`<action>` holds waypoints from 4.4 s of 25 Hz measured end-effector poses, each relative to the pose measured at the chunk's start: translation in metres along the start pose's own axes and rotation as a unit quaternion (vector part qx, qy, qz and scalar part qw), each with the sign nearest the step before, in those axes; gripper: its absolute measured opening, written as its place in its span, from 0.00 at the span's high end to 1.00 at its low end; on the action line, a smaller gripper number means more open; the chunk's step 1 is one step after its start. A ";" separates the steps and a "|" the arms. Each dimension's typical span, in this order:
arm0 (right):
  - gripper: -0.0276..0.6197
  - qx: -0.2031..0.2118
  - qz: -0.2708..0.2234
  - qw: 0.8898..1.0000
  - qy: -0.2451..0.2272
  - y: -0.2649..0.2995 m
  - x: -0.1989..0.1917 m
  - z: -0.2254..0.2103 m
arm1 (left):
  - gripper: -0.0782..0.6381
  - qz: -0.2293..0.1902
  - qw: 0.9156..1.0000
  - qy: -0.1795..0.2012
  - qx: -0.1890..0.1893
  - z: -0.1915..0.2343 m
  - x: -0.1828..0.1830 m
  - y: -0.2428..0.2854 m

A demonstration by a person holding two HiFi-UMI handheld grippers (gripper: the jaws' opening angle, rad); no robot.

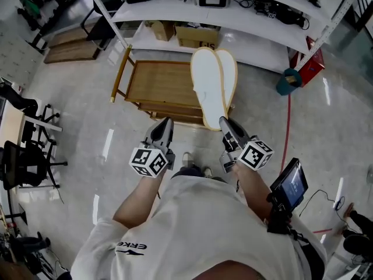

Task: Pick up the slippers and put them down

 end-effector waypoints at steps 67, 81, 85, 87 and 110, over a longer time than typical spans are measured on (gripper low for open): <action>0.87 0.137 0.136 0.981 -0.028 0.149 -0.023 0.054 | 0.89 -0.063 0.984 -0.071 0.148 0.075 -0.005 -0.106; 0.87 0.100 0.161 0.981 -0.030 0.233 -0.047 0.071 | 0.89 -0.073 0.984 -0.091 0.133 0.166 0.007 -0.123; 0.87 0.084 0.162 0.983 -0.028 0.256 -0.056 0.074 | 0.89 -0.073 0.984 -0.097 0.129 0.195 0.009 -0.131; 0.87 0.075 0.163 0.984 -0.025 0.264 -0.061 0.075 | 0.89 -0.072 0.984 -0.100 0.127 0.205 0.010 -0.136; 0.87 0.018 0.239 0.970 0.042 0.362 -0.054 -0.010 | 0.89 -0.033 0.980 -0.130 0.150 0.282 0.033 -0.076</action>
Point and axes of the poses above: the fingertips, and each gripper's own axes: y forward along the fingers, z to its left, x out of its top, the point moved 9 cm from there along -y, backward along the fingers, and after that the axes turned 14 degrees about z, right-handed, at the moved point
